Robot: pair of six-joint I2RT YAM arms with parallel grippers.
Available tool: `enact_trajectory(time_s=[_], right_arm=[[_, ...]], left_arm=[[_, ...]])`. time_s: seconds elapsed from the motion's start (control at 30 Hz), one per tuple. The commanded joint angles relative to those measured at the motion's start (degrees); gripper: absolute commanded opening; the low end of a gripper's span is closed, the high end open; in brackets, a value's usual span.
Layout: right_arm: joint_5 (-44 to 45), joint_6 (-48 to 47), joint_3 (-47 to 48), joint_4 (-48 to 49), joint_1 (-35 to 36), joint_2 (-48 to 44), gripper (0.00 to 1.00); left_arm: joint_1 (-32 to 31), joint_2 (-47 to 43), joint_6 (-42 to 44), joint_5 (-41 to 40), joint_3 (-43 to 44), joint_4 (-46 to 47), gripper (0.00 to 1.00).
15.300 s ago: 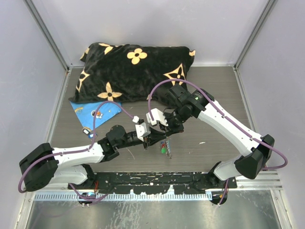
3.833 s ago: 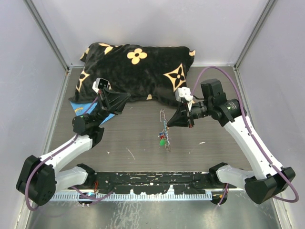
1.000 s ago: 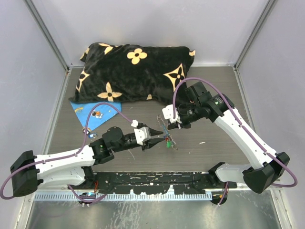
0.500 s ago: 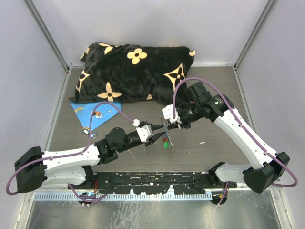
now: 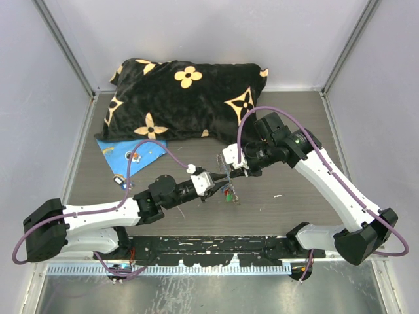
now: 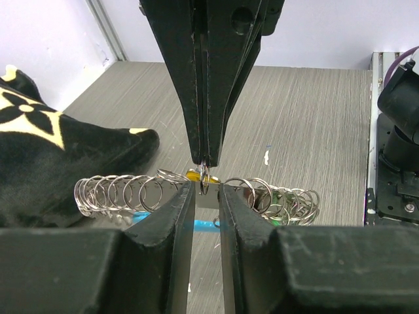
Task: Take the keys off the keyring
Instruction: Remove the key from the keyring.
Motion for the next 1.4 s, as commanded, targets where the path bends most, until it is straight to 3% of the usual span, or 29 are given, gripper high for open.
enact_trajectory(time_s=[0.0,1.2,1.37], right_arm=[[-3.24,-0.19,1.97,2.21,0.47,-0.79,0.01],[-4.1,-0.8,0.66,2.28,0.9,-0.93,0.01],[-4.17,-0.81,0.94,1.92,0.86,-1.11,0.01]], left_arm=[[-0.22,0.05,0.84,-1.61,2.07,4.65,0.22],[-0.24,-1.86,-2.24,-5.38,1.45,5.52,0.24],[-0.22,-3.18,-2.04,-5.97,0.91,3.94,0.3]])
